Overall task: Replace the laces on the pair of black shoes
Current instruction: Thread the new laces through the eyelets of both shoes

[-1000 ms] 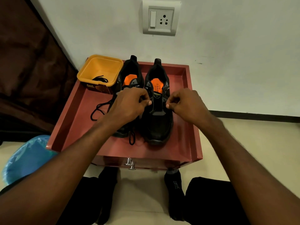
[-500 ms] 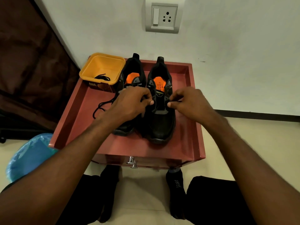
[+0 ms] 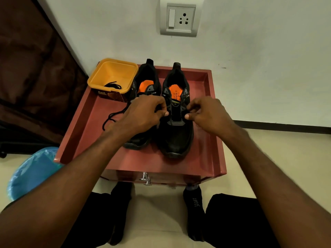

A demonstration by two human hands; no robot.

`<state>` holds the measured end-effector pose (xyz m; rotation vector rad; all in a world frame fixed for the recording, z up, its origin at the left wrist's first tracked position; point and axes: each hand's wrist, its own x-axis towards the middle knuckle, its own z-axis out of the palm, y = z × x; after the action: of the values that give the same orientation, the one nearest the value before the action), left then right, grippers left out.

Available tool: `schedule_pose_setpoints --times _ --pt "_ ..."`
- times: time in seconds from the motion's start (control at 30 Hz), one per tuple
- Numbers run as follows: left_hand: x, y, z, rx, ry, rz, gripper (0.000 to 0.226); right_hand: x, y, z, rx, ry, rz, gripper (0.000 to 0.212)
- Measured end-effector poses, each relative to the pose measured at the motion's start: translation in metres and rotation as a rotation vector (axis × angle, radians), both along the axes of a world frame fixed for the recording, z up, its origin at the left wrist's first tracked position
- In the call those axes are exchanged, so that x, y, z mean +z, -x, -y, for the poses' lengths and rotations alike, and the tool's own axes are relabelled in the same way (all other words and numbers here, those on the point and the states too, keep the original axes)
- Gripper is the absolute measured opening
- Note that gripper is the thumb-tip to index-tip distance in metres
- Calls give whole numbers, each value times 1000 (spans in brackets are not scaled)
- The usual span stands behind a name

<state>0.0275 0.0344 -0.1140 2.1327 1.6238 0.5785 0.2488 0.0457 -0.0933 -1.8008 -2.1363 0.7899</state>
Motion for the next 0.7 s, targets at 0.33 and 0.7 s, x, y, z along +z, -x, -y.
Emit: schedule_pose_setpoints --times 0.33,0.7 --pt "0 3 0 -12 13 5 13 11 -16 -6 -225 -275 9 30" --pt "2 5 0 -18 18 0 13 7 -28 -9 -381 -224 139 15"
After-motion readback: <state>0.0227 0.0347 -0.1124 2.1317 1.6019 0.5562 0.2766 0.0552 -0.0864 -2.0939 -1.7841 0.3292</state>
